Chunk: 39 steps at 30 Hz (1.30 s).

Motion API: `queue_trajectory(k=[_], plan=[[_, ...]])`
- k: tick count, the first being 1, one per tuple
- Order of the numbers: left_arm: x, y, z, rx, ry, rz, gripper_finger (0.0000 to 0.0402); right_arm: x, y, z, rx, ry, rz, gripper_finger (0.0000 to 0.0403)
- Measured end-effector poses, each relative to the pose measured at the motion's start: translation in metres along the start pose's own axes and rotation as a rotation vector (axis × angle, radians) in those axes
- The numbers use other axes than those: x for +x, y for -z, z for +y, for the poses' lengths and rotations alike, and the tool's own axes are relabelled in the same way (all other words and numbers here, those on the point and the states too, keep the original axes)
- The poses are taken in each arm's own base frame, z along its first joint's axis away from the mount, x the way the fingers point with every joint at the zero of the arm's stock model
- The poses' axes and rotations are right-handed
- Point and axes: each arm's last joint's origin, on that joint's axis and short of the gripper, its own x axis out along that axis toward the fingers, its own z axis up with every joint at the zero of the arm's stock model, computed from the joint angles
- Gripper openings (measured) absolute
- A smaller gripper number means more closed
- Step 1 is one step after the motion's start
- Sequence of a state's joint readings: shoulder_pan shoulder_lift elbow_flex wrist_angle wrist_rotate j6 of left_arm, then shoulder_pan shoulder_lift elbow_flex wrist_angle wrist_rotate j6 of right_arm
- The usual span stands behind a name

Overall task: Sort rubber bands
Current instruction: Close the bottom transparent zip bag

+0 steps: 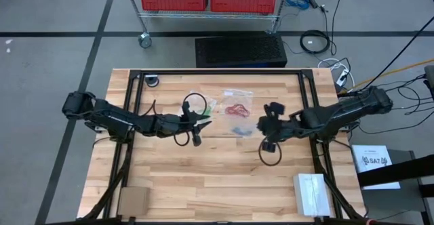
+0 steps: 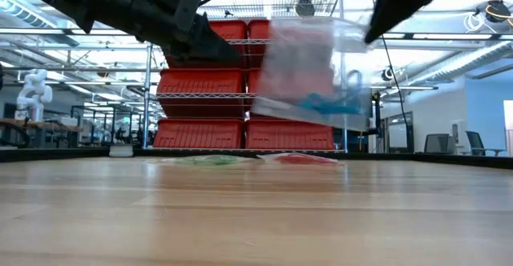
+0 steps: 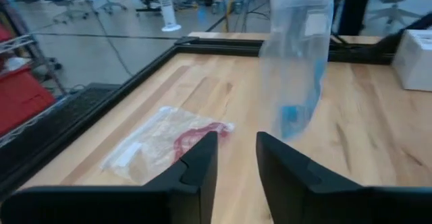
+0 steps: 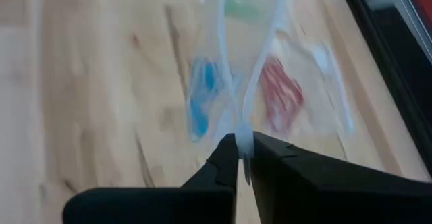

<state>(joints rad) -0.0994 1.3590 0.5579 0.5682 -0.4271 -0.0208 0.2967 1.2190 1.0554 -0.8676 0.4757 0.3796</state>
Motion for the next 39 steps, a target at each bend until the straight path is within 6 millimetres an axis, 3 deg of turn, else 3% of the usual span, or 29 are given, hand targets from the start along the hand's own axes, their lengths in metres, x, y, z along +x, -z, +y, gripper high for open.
queue_trajectory(k=[8,16,24,31,34,39], plan=[[0.0,0.001,0.002,0.006,-0.079,0.009,0.0121,0.005,0.015,-0.005,0.085,0.114,0.155,0.0],[0.0,0.002,0.003,0.013,-0.087,0.021,0.0121,0.04,0.014,0.019,0.087,0.04,0.279,0.0008],[0.0,0.003,0.003,0.016,-0.088,0.027,0.0121,0.078,-0.009,0.055,0.013,-0.247,0.127,0.0104],[0.0,0.003,0.002,0.028,-0.07,0.031,0.0121,0.081,-0.014,0.057,-0.072,-0.28,0.072,0.0185],[0.0,0.005,-0.002,0.078,0.044,0.05,0.0121,0.082,-0.006,0.048,-0.11,-0.187,0.157,0.018],[-0.004,0.014,-0.011,0.168,0.199,0.127,0.0121,0.092,0.015,0.02,-0.122,0.096,0.328,0.0112]])
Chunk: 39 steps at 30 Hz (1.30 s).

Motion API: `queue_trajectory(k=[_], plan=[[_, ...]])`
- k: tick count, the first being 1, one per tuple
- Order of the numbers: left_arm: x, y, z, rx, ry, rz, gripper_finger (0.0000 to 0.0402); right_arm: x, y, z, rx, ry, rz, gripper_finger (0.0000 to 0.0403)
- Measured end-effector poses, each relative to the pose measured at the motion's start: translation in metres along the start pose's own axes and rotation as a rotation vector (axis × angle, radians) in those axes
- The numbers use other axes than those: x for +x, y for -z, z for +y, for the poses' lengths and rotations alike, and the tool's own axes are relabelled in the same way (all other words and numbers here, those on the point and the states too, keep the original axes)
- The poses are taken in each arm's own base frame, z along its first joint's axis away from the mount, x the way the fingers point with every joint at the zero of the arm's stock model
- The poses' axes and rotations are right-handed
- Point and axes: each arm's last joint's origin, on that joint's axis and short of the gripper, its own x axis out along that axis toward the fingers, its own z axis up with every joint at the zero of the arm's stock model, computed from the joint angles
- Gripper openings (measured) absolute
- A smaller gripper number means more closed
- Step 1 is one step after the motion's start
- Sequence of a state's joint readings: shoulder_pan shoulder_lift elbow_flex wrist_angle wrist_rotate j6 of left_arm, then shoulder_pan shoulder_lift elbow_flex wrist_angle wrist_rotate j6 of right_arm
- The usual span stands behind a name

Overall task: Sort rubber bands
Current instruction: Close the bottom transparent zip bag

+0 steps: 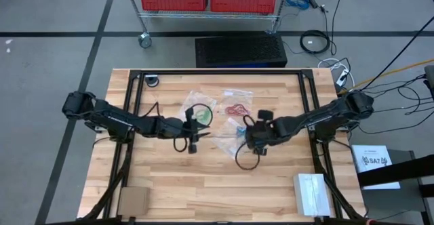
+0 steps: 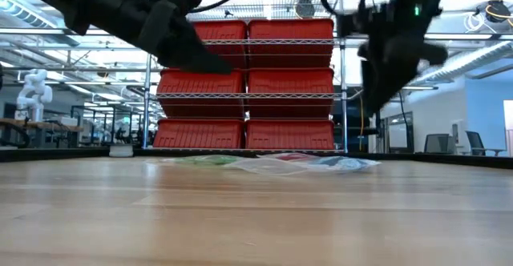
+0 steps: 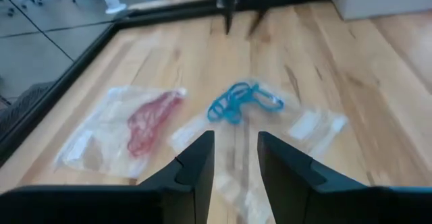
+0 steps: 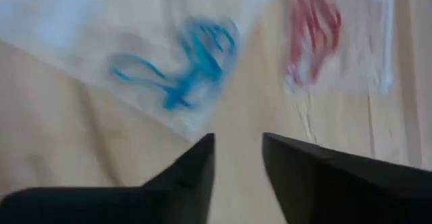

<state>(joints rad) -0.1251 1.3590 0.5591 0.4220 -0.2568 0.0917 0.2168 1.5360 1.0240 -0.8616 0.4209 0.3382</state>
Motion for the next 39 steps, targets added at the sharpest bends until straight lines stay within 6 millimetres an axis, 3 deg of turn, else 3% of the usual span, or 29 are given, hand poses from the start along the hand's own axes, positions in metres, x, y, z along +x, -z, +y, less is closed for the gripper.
queue_trajectory(k=[6,12,17,28,35,39], plan=[[0.0,0.001,-0.001,0.025,0.003,0.014,0.0121,0.03,0.016,-0.008,0.033,-0.046,0.056,0.0009],[0.0,0.001,-0.001,0.025,-0.002,0.014,0.0121,0.052,0.029,-0.002,0.066,-0.131,0.005,0.0008],[0.0,0.001,0.0,0.025,-0.006,0.012,0.0121,0.056,0.035,-0.001,0.091,-0.127,0.015,0.0002],[0.0,0.001,0.001,0.025,-0.037,0.016,0.0121,0.059,0.023,0.004,0.112,-0.193,-0.084,0.0],[0.0,0.001,0.001,0.025,-0.037,0.016,0.0121,0.071,0.012,0.024,0.121,-0.41,-0.127,0.0],[0.0,0.001,0.001,0.025,-0.037,0.016,0.0121,0.066,0.0,0.039,0.114,-0.563,-0.251,0.0]])
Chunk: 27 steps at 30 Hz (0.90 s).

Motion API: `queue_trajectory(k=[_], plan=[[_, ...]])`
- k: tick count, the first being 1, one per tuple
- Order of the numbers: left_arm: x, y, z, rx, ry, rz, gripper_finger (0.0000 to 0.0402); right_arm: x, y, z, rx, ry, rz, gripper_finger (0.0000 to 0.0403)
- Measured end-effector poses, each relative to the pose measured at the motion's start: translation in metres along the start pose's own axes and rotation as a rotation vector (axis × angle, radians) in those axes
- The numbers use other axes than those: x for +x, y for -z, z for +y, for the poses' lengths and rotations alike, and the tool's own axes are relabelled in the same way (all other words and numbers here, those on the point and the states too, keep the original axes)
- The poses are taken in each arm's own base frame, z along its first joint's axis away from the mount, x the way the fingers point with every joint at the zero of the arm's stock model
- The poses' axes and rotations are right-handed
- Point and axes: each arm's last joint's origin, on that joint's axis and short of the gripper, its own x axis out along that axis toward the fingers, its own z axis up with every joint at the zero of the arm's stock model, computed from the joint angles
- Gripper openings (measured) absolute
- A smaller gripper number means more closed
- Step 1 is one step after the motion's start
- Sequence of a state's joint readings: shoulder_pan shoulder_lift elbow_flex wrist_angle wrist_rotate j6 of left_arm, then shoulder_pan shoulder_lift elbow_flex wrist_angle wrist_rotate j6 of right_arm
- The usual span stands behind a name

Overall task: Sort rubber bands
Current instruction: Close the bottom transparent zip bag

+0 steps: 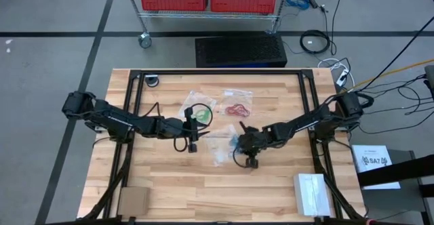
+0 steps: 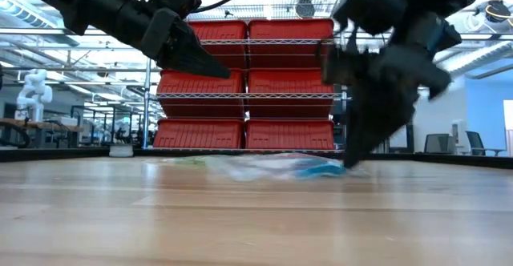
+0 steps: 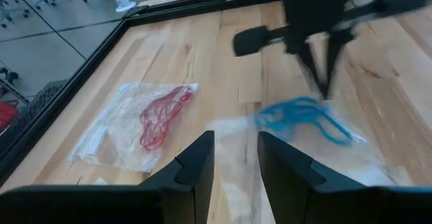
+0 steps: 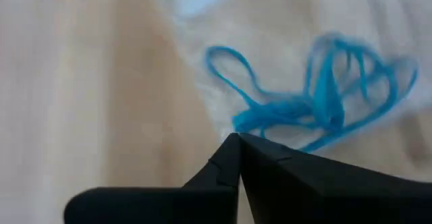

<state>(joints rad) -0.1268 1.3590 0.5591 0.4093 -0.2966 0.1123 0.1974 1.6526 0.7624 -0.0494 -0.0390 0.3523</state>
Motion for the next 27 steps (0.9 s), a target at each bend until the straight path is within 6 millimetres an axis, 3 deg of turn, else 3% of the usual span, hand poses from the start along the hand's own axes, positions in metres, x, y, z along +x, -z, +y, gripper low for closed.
queue_trajectory(k=[5,8,14,21,27], plan=[[0.0,0.0,0.0,0.0,0.0,0.0,0.0121,-0.02,-0.032,0.022,-0.107,-0.08,-0.184,0.0],[0.0,0.0,0.0,0.0,0.0,0.0,0.0121,-0.028,-0.048,0.021,-0.167,0.015,-0.252,0.0],[0.0,0.0,0.0,0.0,0.0,-0.001,0.0121,-0.017,-0.059,-0.018,-0.208,0.171,-0.223,0.0],[0.0,0.0,0.0,0.0,0.0,0.0,0.0121,0.016,-0.05,-0.063,-0.238,0.217,-0.086,0.0],[0.0,0.0,0.0,-0.001,0.0,0.0,0.0121,0.027,-0.044,-0.075,-0.136,0.229,-0.036,0.0]])
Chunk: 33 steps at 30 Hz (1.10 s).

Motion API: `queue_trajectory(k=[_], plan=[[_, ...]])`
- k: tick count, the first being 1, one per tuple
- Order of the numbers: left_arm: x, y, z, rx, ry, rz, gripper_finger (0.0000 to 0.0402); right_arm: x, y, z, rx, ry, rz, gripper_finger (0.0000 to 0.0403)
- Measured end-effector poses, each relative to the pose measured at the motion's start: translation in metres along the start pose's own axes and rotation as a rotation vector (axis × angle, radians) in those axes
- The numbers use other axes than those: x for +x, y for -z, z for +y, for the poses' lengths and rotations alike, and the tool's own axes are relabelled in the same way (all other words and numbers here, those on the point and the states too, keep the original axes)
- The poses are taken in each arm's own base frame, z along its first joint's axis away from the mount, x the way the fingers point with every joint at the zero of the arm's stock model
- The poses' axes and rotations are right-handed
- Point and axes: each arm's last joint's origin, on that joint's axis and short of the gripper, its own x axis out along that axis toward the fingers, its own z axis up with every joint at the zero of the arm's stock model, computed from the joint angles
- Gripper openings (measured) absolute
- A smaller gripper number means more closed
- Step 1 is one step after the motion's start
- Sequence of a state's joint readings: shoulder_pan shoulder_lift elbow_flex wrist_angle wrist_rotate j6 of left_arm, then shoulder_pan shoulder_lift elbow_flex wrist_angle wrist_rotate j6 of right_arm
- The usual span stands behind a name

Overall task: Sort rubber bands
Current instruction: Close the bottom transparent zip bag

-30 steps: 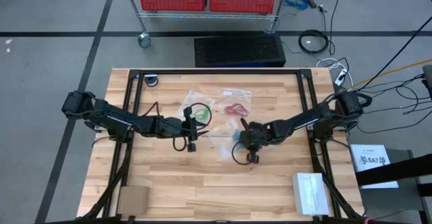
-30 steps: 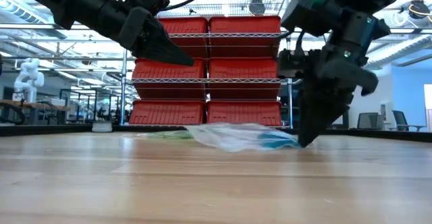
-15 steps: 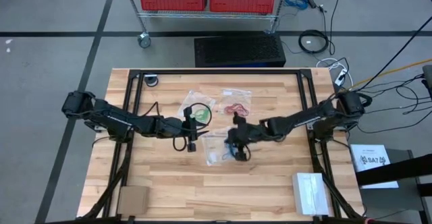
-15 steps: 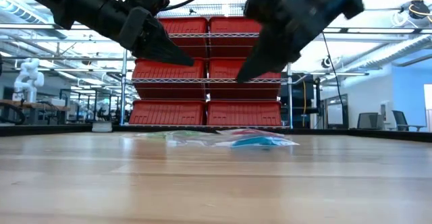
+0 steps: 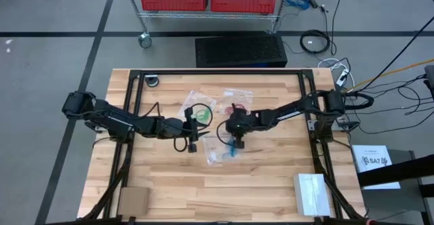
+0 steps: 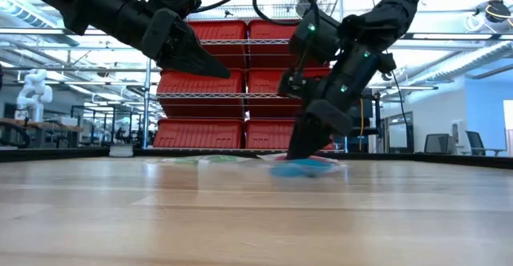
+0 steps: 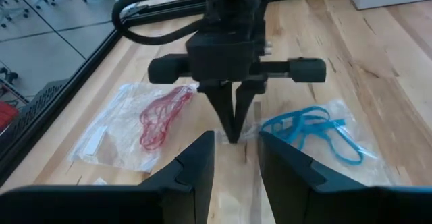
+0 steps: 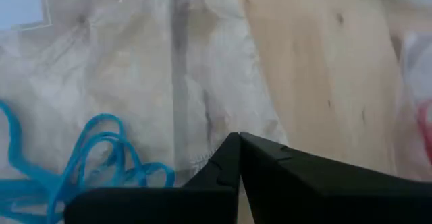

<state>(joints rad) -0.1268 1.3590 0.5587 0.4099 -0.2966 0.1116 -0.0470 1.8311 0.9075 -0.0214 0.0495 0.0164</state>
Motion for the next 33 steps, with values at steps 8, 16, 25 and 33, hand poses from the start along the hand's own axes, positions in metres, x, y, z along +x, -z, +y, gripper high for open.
queue_trajectory(k=[8,16,25,33], plan=[[0.0,0.0,0.0,-0.001,-0.006,0.001,0.0121,-0.02,0.013,0.012,0.464,0.231,0.104,0.0],[0.0,0.0,0.0,-0.002,-0.008,0.001,0.0121,-0.029,0.03,0.047,0.729,0.315,0.156,0.0],[0.0,0.0,0.001,-0.001,-0.034,0.004,0.0121,-0.037,0.018,0.082,0.587,0.205,0.124,0.0011],[0.0,0.0,0.001,0.0,-0.037,0.005,0.0121,-0.044,-0.026,0.078,-0.027,0.121,-0.038,0.0028]])
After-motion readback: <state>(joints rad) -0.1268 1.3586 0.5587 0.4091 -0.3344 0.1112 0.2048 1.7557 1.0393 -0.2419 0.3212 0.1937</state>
